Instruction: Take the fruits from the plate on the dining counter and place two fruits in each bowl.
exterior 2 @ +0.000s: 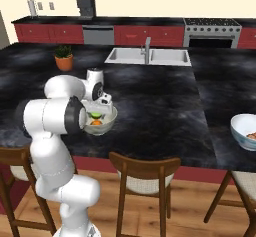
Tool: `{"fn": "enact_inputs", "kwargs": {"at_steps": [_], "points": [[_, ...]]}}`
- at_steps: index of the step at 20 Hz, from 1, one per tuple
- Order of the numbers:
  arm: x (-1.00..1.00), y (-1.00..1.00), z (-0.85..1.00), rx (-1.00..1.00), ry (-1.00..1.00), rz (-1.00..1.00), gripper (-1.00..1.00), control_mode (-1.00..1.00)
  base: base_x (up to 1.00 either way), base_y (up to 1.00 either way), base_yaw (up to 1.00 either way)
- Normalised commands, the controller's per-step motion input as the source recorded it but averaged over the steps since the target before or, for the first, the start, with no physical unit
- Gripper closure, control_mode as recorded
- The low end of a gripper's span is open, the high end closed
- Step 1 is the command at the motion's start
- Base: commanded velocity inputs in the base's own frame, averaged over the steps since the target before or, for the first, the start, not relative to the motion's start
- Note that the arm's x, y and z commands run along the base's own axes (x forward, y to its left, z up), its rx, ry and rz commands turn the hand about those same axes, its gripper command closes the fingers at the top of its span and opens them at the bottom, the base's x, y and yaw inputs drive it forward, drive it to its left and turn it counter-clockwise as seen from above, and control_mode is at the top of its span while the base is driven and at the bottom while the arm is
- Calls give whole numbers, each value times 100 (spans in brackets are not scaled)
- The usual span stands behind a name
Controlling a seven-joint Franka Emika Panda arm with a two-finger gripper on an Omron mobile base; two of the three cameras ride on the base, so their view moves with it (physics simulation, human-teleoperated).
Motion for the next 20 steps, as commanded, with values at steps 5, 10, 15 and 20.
{"fn": "enact_inputs", "kwargs": {"at_steps": [5,10,15,20], "points": [[16,0,0,0,-2,0,-100,-100,0,0,0],[22,0,0,0,-5,0,-100,-100,0,0,0],[10,0,-2,0,-9,0,-100,-100,0,0,0],[-13,-3,1,0,-16,-1,-100,-100,0,0,0]]}}
